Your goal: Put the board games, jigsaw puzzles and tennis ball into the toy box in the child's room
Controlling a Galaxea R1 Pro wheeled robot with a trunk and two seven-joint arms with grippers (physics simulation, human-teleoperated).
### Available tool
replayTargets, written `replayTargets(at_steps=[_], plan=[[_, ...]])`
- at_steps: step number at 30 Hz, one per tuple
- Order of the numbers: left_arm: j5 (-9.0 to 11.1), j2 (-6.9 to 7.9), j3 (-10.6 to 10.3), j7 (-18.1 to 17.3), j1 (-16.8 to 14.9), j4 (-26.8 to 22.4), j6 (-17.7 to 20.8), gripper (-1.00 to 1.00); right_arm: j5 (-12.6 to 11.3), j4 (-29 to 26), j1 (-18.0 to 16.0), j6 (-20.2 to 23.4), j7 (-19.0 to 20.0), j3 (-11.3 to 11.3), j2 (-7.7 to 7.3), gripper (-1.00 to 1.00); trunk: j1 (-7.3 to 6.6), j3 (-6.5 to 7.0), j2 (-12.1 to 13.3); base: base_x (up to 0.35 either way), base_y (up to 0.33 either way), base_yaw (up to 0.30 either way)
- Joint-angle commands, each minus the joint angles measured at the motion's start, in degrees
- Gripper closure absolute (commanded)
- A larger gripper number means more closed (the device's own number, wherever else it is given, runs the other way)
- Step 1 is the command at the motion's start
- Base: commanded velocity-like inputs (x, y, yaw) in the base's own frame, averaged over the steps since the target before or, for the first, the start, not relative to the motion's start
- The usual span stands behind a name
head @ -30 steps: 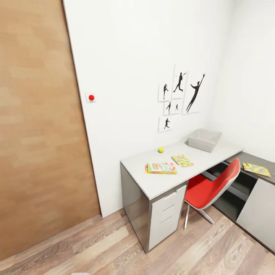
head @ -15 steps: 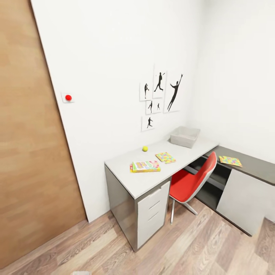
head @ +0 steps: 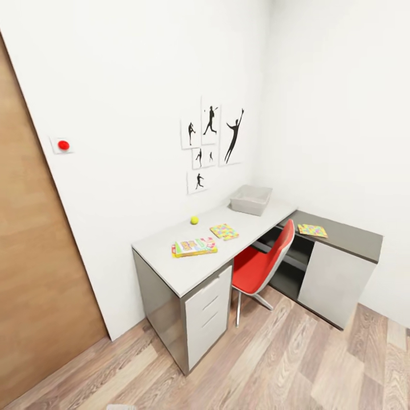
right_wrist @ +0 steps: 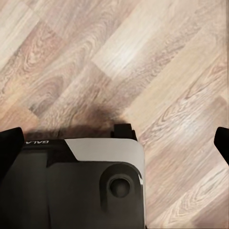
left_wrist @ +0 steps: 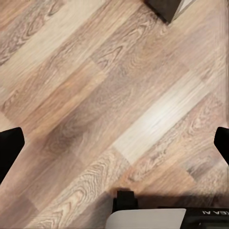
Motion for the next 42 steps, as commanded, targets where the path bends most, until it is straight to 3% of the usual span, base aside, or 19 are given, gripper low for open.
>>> replayTargets(at_steps=[1,31,42], plan=[[0.1,0.01,-0.1,0.0,0.0,0.0,0.0,-1.00,-0.2,-0.1,0.0,0.3,0.0,-0.1,0.00,-1.00,0.00,-0.13,-0.1,0.000,0.000,-0.244],[0.0,-0.15,-0.2,0.1,0.0,0.0,0.0,-1.00,-0.2,-0.1,0.0,0.3,0.0,-0.1,-0.08,-1.00,0.00,-1.93,-0.1,0.001,0.000,-0.233],[0.0,-0.12,-0.3,0.1,0.0,0.0,0.0,-1.00,-0.2,-0.1,0.0,0.3,0.0,-0.1,-0.08,-1.00,0.00,-2.59,-0.1,0.129,0.000,-0.232]])
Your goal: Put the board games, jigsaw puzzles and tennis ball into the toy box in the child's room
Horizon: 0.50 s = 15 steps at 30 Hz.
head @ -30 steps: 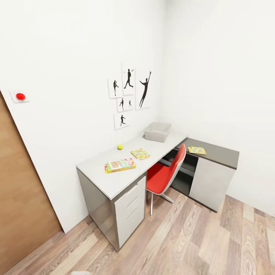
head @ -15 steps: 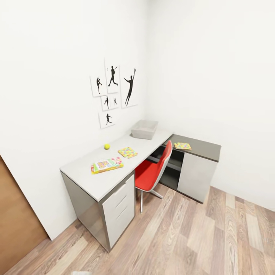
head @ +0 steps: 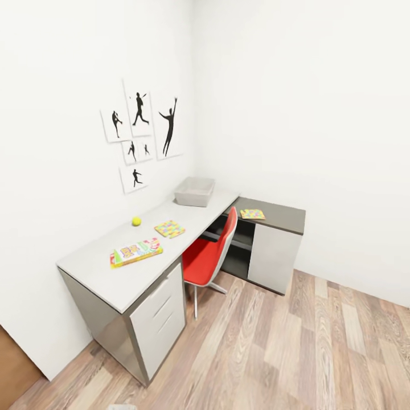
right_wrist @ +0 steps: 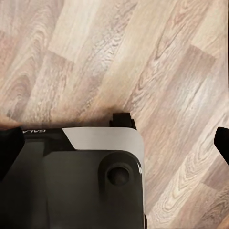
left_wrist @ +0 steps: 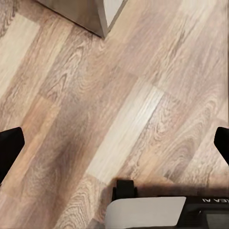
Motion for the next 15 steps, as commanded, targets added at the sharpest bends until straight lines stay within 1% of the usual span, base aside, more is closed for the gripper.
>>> replayTargets(at_steps=[1,7,11,15], plan=[[0.0,0.02,-0.1,0.0,0.0,0.0,0.0,-1.00,-0.2,-0.1,0.0,0.3,0.0,-0.1,0.00,-1.00,0.02,-0.13,0.0,0.213,0.000,-0.231],[0.0,0.06,-0.1,0.0,0.1,0.0,-0.4,-1.00,-0.2,-0.1,0.0,0.3,0.1,-0.1,0.00,-1.00,0.02,-0.49,0.0,0.281,-0.020,-0.231],[0.0,0.06,-0.1,0.0,0.1,0.0,-1.2,-1.00,-0.1,-0.1,0.0,0.3,0.1,-0.1,0.02,-1.00,0.02,-0.73,0.0,0.283,-0.150,-0.231],[0.0,-0.03,-0.2,0.0,0.1,0.0,-1.4,-1.00,-0.1,-0.1,0.0,0.2,0.1,-0.1,0.14,-1.00,0.02,-0.96,0.0,0.116,-0.096,-0.221]])
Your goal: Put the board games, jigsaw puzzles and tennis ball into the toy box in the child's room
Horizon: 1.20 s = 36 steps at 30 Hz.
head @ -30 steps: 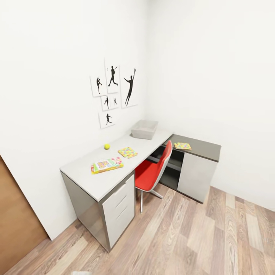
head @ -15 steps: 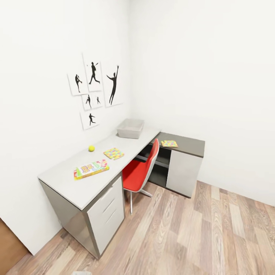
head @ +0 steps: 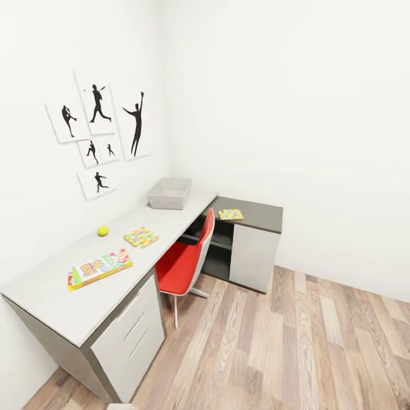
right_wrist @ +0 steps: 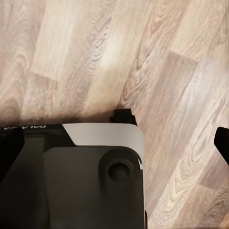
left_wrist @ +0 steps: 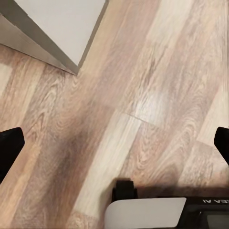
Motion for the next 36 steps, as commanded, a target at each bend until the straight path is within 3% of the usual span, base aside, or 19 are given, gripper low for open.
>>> replayTargets(at_steps=[1,13,36], plan=[[0.0,0.00,-0.1,0.1,0.0,0.0,-0.1,-1.00,-0.2,-0.1,0.0,0.3,0.0,-0.1,0.06,-1.00,0.01,-0.11,0.0,0.051,-0.043,-0.164],[0.0,-0.07,-0.2,0.0,0.0,0.0,-0.2,-1.00,-0.3,-0.2,0.0,0.4,0.0,-0.2,0.07,-1.00,0.01,-0.21,0.0,0.009,-0.008,-0.068],[0.0,-0.10,-0.2,0.0,0.1,0.0,-0.2,-1.00,-0.3,-0.2,0.0,0.4,0.0,-0.2,0.04,-1.00,0.01,-0.21,0.0,-0.045,0.000,-0.268]])
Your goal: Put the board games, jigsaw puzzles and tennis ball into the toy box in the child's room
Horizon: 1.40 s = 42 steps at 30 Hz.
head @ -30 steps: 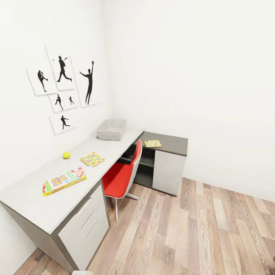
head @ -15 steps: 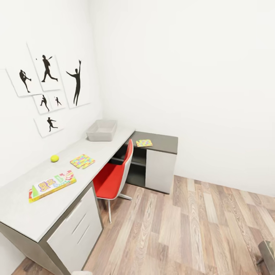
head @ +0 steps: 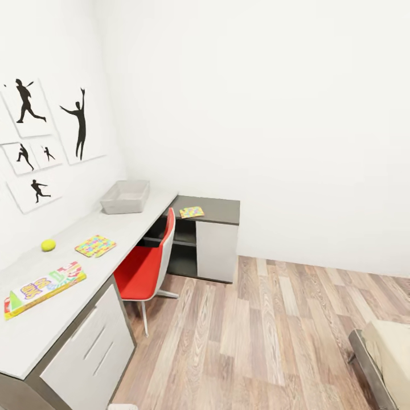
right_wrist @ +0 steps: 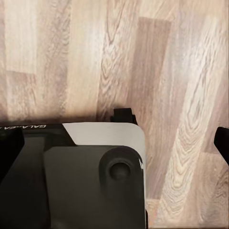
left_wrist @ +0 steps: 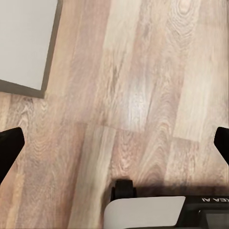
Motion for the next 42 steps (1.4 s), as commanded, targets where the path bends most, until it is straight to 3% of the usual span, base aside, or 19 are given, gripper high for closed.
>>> replayTargets(at_steps=[1,8,25,42], plan=[[0.0,0.02,-0.1,0.0,0.0,0.0,-0.1,-1.00,-0.2,-0.1,0.0,0.3,0.0,-0.1,0.00,-1.00,0.00,-0.07,0.0,-0.006,0.000,-0.279],[0.1,-0.15,-0.1,0.2,0.0,0.0,-0.1,-1.00,-0.2,-0.1,0.0,0.3,0.0,-0.2,-0.01,-1.00,0.00,-0.07,0.0,-0.002,0.000,-0.279],[0.4,-0.21,0.1,0.7,0.0,0.0,0.2,-1.00,0.0,-0.1,0.0,0.2,0.0,-1.0,0.18,-1.00,-3.73,2.70,6.8,0.000,0.000,-0.268],[0.2,-0.21,0.1,0.7,0.0,0.0,0.1,-1.00,0.8,0.1,0.2,-4.6,-0.1,-0.7,-0.17,-1.00,-7.46,5.58,13.6,0.000,0.000,-0.030]])
